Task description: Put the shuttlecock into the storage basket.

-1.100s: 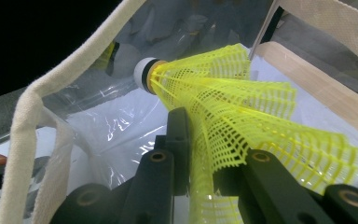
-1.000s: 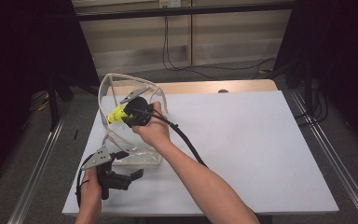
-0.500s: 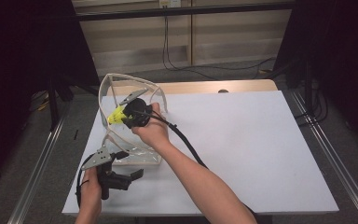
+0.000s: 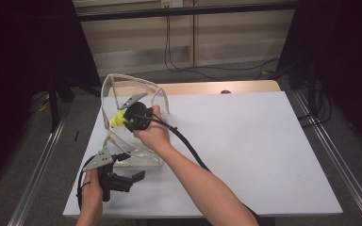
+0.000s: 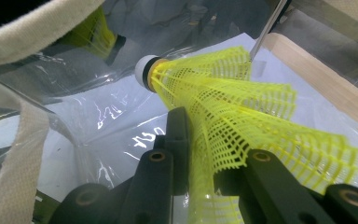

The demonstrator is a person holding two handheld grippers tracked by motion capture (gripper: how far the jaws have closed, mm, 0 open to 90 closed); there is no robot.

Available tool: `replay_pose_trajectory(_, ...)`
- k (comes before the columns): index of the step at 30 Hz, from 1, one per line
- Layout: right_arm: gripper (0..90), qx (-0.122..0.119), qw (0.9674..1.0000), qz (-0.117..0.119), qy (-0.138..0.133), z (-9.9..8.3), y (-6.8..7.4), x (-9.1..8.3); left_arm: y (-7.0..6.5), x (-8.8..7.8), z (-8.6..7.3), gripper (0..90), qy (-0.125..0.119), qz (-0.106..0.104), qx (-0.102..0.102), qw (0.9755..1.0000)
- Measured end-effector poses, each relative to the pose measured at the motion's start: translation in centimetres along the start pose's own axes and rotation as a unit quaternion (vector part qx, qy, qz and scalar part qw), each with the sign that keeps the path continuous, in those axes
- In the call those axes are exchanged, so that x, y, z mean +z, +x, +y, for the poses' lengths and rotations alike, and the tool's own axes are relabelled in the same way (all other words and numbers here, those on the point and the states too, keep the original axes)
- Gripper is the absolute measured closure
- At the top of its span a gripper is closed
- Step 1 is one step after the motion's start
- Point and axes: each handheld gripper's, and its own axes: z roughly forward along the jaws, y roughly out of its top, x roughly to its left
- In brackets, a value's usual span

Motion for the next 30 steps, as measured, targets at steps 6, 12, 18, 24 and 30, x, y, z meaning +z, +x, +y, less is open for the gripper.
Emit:
replay_pose_trajectory(6,78.7,0.003,1.0000,0.000,0.004,-0.4,-0.1,0.3,0.0,0.1,0.0,2.9,0.000,-0.002,0.000,1.0000)
replay_pose_trajectory(12,78.8,0.002,1.0000,0.004,0.005,-0.6,0.0,0.6,0.0,0.1,0.0,2.9,0.000,-0.001,-0.001,1.0000)
replay_pose_trajectory(18,78.8,-0.002,1.0000,0.001,0.009,-0.6,0.0,0.7,0.1,0.0,0.0,2.9,-0.001,-0.007,0.000,1.0000)
replay_pose_trajectory(24,78.9,-0.007,0.9998,-0.001,0.020,-0.8,0.0,1.1,0.1,0.1,-0.1,2.9,0.000,-0.007,-0.001,1.0000)
replay_pose_trajectory(30,86.6,-0.009,0.9995,0.010,0.028,-1.0,-0.1,1.5,0.0,0.1,-0.1,2.9,0.002,-0.002,0.000,1.0000)
